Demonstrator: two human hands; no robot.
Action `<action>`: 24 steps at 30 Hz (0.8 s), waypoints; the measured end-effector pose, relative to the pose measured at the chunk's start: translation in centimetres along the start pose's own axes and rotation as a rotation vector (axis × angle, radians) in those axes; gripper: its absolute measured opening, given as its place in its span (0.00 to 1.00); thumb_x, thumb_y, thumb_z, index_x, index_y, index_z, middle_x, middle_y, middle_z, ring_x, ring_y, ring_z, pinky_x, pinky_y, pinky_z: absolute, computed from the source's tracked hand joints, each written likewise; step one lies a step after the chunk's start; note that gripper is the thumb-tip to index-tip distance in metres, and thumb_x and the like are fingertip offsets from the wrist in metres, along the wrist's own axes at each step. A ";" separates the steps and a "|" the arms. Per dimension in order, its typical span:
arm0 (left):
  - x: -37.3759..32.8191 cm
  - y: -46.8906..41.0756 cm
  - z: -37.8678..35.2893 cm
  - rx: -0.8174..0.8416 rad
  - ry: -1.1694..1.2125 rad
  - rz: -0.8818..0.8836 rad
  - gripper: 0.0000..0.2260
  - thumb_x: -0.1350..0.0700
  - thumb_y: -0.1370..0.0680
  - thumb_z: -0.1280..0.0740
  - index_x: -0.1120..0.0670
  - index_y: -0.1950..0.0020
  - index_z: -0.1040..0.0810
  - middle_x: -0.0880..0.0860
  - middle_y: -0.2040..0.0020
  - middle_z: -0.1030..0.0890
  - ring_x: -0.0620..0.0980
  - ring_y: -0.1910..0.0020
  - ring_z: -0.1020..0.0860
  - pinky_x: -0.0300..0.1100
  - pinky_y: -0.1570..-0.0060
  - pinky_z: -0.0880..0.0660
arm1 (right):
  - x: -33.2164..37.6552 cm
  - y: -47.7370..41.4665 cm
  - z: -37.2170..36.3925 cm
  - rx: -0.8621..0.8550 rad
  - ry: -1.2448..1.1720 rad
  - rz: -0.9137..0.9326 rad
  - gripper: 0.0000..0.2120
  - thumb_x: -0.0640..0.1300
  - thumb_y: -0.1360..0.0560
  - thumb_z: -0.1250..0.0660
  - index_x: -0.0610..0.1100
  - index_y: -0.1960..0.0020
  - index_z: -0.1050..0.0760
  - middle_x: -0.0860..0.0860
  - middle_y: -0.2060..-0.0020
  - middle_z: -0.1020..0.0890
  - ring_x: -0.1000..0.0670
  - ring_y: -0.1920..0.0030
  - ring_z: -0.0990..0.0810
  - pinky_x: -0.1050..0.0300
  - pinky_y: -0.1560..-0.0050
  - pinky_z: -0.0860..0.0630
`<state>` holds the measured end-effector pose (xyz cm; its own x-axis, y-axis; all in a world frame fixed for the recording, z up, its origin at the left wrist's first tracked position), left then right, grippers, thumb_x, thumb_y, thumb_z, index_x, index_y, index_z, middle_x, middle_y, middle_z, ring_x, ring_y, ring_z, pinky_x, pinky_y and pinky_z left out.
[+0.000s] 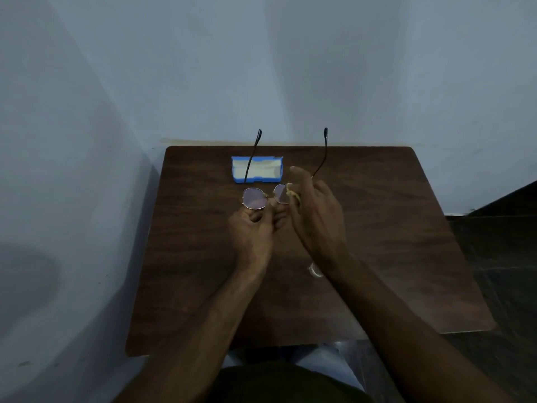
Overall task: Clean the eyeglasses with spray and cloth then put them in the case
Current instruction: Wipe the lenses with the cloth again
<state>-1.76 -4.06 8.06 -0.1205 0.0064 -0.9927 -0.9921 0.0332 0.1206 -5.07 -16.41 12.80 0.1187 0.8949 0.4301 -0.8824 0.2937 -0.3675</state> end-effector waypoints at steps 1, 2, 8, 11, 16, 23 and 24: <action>0.1 -0.2 -0.1 0.004 0.008 0.009 0.11 0.58 0.19 0.27 0.43 0.56 0.14 0.45 0.59 0.11 0.48 0.55 0.12 0.58 0.50 0.15 | 0.4 0.1 -0.1 0.017 -0.047 0.000 0.26 0.41 0.22 0.28 0.42 0.26 0.29 0.44 0.47 0.16 0.45 0.49 0.20 0.51 0.58 0.22; 0.3 -0.3 0.0 0.004 0.021 0.022 0.09 0.56 0.19 0.26 0.43 0.56 0.13 0.48 0.58 0.11 0.51 0.55 0.12 0.60 0.50 0.15 | 0.8 0.4 -0.1 0.030 -0.091 0.009 0.25 0.42 0.22 0.28 0.44 0.26 0.29 0.45 0.46 0.16 0.46 0.49 0.20 0.52 0.57 0.22; 0.2 -0.2 0.1 -0.046 -0.060 -0.020 0.09 0.56 0.18 0.28 0.49 0.58 0.15 0.45 0.62 0.13 0.45 0.59 0.14 0.56 0.53 0.15 | -0.1 0.2 1.0 -0.037 -0.065 -0.046 0.24 0.51 0.20 0.39 0.43 0.26 0.29 0.46 0.48 0.15 0.46 0.51 0.20 0.50 0.59 0.21; 0.2 -0.3 -0.4 -0.016 -0.008 0.021 0.09 0.56 0.17 0.28 0.47 0.55 0.14 0.48 0.59 0.12 0.47 0.55 0.12 0.58 0.51 0.15 | 0.7 -0.2 0.5 -0.018 -0.157 -0.043 0.23 0.47 0.20 0.34 0.46 0.26 0.31 0.50 0.44 0.15 0.48 0.47 0.19 0.48 0.54 0.19; 0.1 -0.2 0.1 -0.037 -0.035 0.001 0.07 0.57 0.19 0.26 0.49 0.56 0.14 0.48 0.59 0.12 0.49 0.56 0.13 0.58 0.51 0.15 | -0.4 1.0 0.6 0.016 -0.108 -0.040 0.26 0.45 0.22 0.31 0.46 0.25 0.31 0.47 0.47 0.17 0.47 0.49 0.19 0.50 0.57 0.21; -0.4 -0.4 -0.2 -0.032 0.038 0.030 0.08 0.57 0.20 0.26 0.47 0.56 0.13 0.52 0.57 0.11 0.55 0.55 0.12 0.61 0.51 0.14 | 0.5 1.4 0.2 0.012 -0.245 -0.028 0.25 0.44 0.22 0.27 0.48 0.27 0.29 0.51 0.41 0.17 0.50 0.43 0.19 0.55 0.47 0.20; -0.4 -0.4 0.0 -0.036 0.026 0.028 0.09 0.58 0.20 0.26 0.46 0.58 0.14 0.50 0.59 0.11 0.53 0.56 0.12 0.60 0.51 0.14 | 0.3 1.7 0.3 0.015 -0.215 -0.026 0.24 0.45 0.22 0.28 0.49 0.27 0.29 0.51 0.43 0.17 0.51 0.45 0.19 0.52 0.49 0.20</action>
<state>-1.26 -4.11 8.43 -0.1489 -0.0192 -0.9887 -0.9888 -0.0022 0.1490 -6.64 -15.72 12.54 0.0429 0.7942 0.6062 -0.8873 0.3092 -0.3422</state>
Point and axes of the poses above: each hand's wrist, its own y-axis away from the middle knuckle, its own z-axis out of the back of the hand, x = y × z, the point moved 3 cm from there along -y, towards the middle knuckle
